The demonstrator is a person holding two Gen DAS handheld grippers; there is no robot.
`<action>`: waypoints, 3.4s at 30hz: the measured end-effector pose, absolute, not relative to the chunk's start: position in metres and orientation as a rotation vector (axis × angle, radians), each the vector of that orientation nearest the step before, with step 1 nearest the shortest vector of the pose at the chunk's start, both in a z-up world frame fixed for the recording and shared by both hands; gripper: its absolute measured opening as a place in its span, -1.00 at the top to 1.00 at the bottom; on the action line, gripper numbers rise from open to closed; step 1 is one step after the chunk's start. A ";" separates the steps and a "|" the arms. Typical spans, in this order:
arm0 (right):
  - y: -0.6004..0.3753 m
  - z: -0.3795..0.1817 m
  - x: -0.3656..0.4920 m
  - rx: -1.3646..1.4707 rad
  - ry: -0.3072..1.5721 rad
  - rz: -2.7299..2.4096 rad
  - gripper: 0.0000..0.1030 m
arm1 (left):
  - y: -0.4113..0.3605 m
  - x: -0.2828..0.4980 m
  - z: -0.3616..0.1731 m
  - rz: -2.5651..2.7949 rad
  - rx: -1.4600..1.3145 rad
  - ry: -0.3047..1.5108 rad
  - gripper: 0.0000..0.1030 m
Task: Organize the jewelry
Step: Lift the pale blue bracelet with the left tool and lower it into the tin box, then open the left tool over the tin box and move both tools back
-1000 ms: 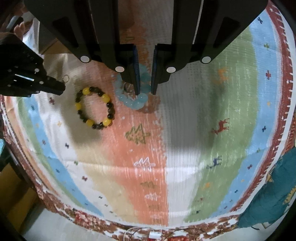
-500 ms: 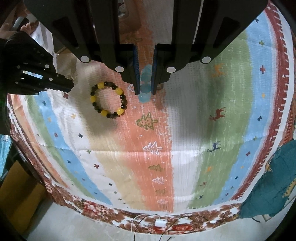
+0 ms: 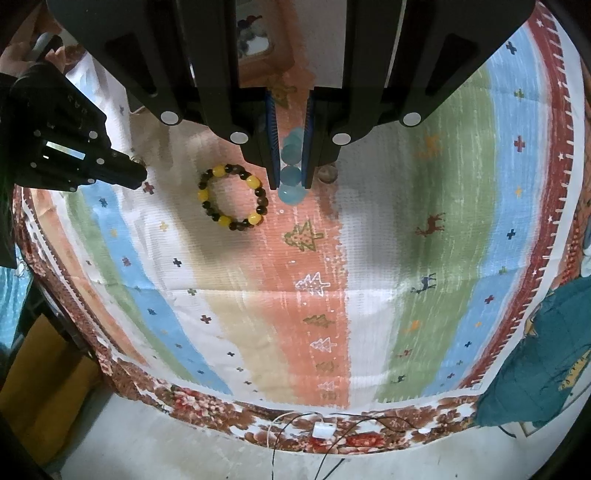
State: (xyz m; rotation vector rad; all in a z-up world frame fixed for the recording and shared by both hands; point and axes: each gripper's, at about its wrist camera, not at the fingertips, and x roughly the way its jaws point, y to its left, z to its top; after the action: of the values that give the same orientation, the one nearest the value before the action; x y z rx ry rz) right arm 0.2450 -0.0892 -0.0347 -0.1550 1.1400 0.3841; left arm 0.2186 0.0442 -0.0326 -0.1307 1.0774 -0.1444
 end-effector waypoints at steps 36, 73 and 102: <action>-0.099 0.013 0.195 -0.127 0.978 0.447 0.91 | 0.020 0.149 0.020 -0.232 -0.170 0.941 0.78; -0.084 -0.004 0.147 -0.124 1.068 0.558 0.91 | 0.003 0.104 0.003 -0.248 -0.116 0.985 0.76; -0.095 -0.017 0.187 -0.092 1.076 0.408 -0.45 | 0.058 0.144 -0.023 -0.048 -0.196 0.999 -0.56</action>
State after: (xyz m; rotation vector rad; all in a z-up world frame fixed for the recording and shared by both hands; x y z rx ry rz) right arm 0.1870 -0.0952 -0.0167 -0.0919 1.0757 0.4079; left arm 0.1438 0.0582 -0.0226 -0.1961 0.9994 -0.0478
